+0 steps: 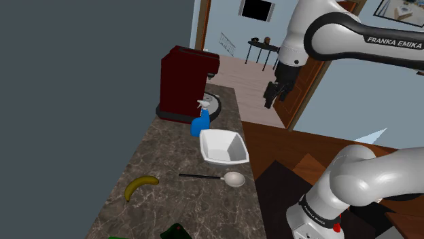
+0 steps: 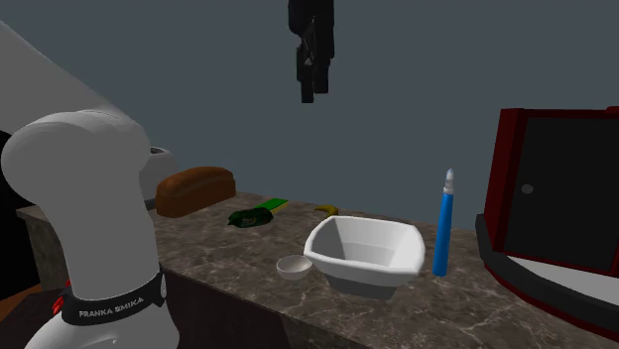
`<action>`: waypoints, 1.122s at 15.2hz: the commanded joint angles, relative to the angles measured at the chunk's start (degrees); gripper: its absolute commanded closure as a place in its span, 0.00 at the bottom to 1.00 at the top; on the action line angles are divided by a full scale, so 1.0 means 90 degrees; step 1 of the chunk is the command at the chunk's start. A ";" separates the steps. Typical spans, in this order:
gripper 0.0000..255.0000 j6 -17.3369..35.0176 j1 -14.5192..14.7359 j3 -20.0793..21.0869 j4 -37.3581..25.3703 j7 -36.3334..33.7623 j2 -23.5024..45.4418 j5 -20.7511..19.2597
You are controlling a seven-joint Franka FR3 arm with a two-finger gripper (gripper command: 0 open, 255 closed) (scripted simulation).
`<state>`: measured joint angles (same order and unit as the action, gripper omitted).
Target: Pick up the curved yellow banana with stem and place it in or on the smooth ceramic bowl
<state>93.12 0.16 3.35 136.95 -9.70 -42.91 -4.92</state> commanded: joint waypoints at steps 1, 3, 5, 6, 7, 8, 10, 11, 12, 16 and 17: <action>0.00 0.0000 0.0000 0.0000 0.0000 0.0000 0.0000 0.0000; 0.00 0.0278 0.0093 0.0127 -0.0048 -0.0036 0.0396 0.0056; 0.00 0.0544 0.0180 0.0255 -0.0122 -0.0071 0.0805 0.0100; 0.00 0.0671 0.0221 0.0319 -0.0169 -0.0089 0.1014 0.0118; 0.00 0.0795 0.0261 0.0384 -0.0222 -0.0107 0.1225 0.0132; 0.00 0.0915 0.0298 0.0450 -0.0282 -0.0125 0.1439 0.0142; 0.00 0.1140 0.0372 0.0581 -0.0420 -0.0165 0.1873 0.0151; 0.00 0.1246 0.0407 0.0646 -0.0499 -0.0186 0.2093 0.0149; 0.00 0.1347 0.0441 0.0712 -0.0583 -0.0208 0.2314 0.0143; 0.00 0.1700 0.0572 0.0971 -0.0981 -0.0310 0.3214 0.0071; 0.00 0.1774 0.0605 0.1033 -0.1095 -0.0339 0.3442 0.0041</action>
<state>108.20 5.26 11.89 128.65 -12.25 -14.71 -4.24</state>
